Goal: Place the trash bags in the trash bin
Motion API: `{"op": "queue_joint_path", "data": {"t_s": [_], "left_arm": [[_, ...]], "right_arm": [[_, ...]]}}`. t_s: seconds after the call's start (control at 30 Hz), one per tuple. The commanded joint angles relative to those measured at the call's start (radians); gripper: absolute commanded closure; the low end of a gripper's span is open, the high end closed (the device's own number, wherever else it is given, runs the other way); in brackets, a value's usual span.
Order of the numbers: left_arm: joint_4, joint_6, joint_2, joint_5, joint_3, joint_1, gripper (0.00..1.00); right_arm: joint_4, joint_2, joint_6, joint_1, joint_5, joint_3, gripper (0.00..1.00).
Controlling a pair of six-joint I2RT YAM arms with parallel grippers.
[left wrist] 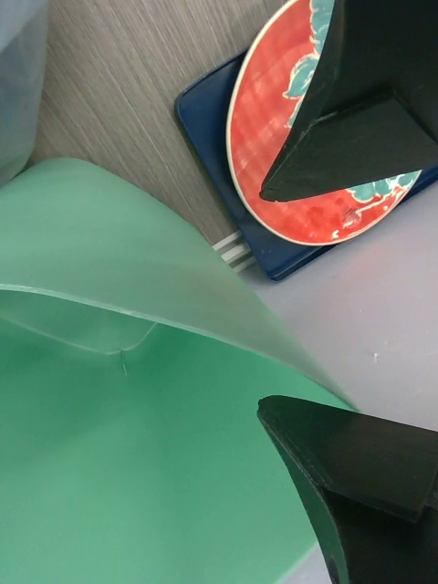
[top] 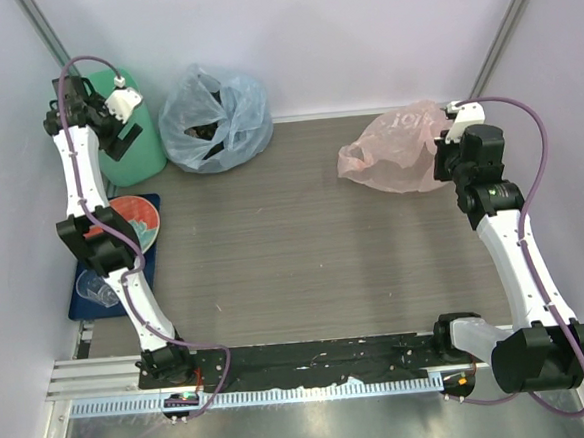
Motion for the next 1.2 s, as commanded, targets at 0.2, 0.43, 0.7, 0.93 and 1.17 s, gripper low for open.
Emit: {"op": "queue_joint_path", "data": {"t_s": [0.2, 0.43, 0.7, 0.93, 1.17], "left_arm": [[-0.142, 0.097, -0.081, 0.080, -0.068, -0.002, 0.51], [-0.174, 0.120, -0.116, 0.078, -0.117, -0.002, 0.86], [-0.084, 0.030, -0.185, 0.116, -0.095, -0.002, 1.00], [-0.059, -0.044, -0.325, 0.184, -0.039, -0.017, 1.00], [-0.044, -0.111, -0.529, 0.348, -0.080, -0.070, 1.00]], "right_arm": [[0.019, 0.003, -0.010, -0.001, -0.011, 0.058, 0.99], [0.025, 0.024, -0.008, -0.001, -0.044, 0.072, 0.99], [0.032, 0.020, -0.016, -0.001, -0.046, 0.078, 0.99], [0.027, 0.003, -0.005, -0.001, -0.034, 0.099, 0.99], [0.044, -0.014, 0.022, -0.001, -0.052, 0.121, 0.99]]}}
